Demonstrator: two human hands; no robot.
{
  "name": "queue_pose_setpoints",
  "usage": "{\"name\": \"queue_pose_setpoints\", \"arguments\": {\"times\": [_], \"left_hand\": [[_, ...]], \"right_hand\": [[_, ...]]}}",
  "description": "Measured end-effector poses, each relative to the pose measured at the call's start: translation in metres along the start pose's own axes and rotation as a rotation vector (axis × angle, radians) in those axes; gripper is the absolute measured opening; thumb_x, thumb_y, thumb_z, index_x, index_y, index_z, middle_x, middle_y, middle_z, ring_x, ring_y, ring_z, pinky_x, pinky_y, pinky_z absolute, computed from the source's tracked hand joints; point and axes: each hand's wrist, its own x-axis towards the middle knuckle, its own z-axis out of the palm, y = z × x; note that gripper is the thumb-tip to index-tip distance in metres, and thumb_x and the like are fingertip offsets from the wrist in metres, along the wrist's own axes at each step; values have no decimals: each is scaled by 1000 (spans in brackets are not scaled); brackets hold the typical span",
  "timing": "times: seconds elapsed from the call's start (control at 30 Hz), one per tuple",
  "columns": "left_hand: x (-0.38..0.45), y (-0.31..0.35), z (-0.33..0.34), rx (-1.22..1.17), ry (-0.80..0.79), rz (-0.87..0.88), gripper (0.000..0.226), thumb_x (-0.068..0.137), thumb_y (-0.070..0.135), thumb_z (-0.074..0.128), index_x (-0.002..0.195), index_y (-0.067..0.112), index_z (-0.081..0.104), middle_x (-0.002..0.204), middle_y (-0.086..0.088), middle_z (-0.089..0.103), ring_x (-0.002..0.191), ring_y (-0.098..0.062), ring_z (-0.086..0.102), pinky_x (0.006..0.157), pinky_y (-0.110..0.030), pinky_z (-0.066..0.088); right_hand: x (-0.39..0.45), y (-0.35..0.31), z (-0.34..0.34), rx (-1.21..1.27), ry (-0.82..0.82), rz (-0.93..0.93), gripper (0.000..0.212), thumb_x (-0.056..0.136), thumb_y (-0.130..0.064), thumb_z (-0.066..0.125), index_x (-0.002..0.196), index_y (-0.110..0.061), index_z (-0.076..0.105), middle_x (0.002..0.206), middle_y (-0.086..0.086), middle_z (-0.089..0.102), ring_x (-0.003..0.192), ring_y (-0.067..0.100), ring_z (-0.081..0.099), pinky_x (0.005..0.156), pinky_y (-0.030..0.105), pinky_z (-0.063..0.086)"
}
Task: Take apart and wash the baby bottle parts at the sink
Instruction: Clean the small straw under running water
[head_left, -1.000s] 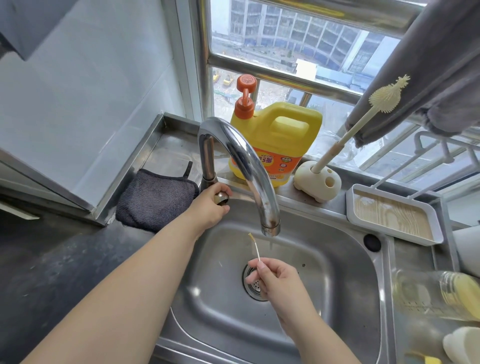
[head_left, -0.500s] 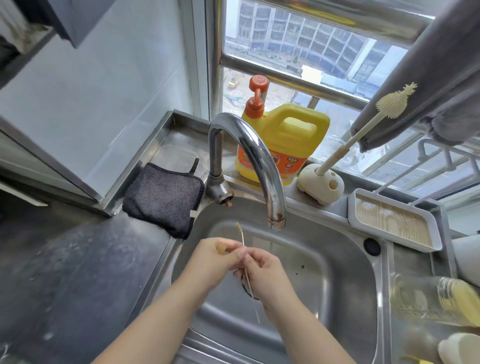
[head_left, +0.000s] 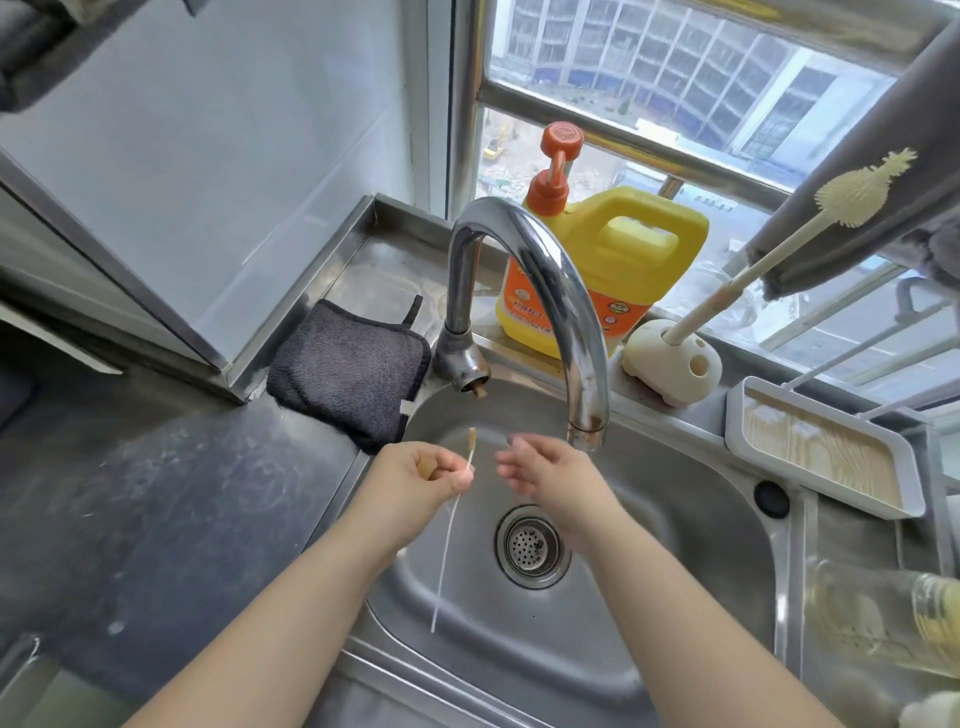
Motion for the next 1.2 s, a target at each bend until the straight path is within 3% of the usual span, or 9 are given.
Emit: {"name": "queue_pose_setpoints", "arguments": {"times": [0.13,0.23,0.37,0.63,0.73,0.83,0.97,1.1,1.2], "left_hand": [[1,-1,-5,0,40,5,12,79,3,73,72,13,70,68,-3,63,62,-5,53,60,-6,41],[0,-4,-8,-72,80,-11,16,80,1,72,71,15,72,67,-2,65,63,-5,56,63,-7,44],[-2,-6,-9,-92,116,-23,19,80,1,71,70,17,72,61,5,67,60,0,58,64,-7,45],[-11,-3,-7,-122,153,-64,18,79,-5,70,70,10,70,59,3,65,57,1,59,60,-5,45],[-13,-5,-6,-134,172,-91,21,78,-4,71,67,14,71,57,3,66,59,-4,59,61,-12,46],[-16,-6,-6,-151,184,-110,24,79,-2,71,63,16,71,59,1,67,60,-6,58,63,-20,44],[-19,-4,-3,-163,172,-96,18,79,-4,70,69,10,71,57,1,67,55,0,58,59,-10,45],[-20,-2,-1,-173,175,-102,14,78,-5,70,71,7,70,57,1,66,52,1,57,53,-5,41],[-22,0,0,-185,179,-101,13,78,-5,71,71,7,70,58,-1,67,52,1,57,53,-5,41]], "right_hand": [[36,-19,10,140,-112,30,8,97,-11,49,94,-7,55,85,11,63,62,12,65,58,17,54],[54,-21,19,240,-196,54,21,100,-5,40,115,6,49,87,15,60,55,8,67,55,16,55],[62,-20,29,245,-188,33,29,97,-8,48,116,14,52,87,15,64,57,5,67,56,13,53],[74,-20,26,293,-265,46,32,97,6,38,123,25,41,65,2,71,61,7,69,59,16,55],[79,-15,23,300,-223,56,34,101,-2,38,130,17,40,70,3,73,71,11,71,65,21,55],[85,-11,20,198,-208,55,31,100,-3,40,122,17,47,70,0,70,66,6,68,63,16,52],[84,-9,22,99,-204,-6,18,99,-3,41,99,2,59,77,4,60,57,-1,62,58,12,49],[84,-6,22,57,-183,-33,20,99,-5,42,106,7,57,78,6,59,56,-1,61,57,11,47],[84,-14,21,100,-224,47,21,100,-6,40,99,3,58,72,3,64,57,1,63,57,12,49]]}}
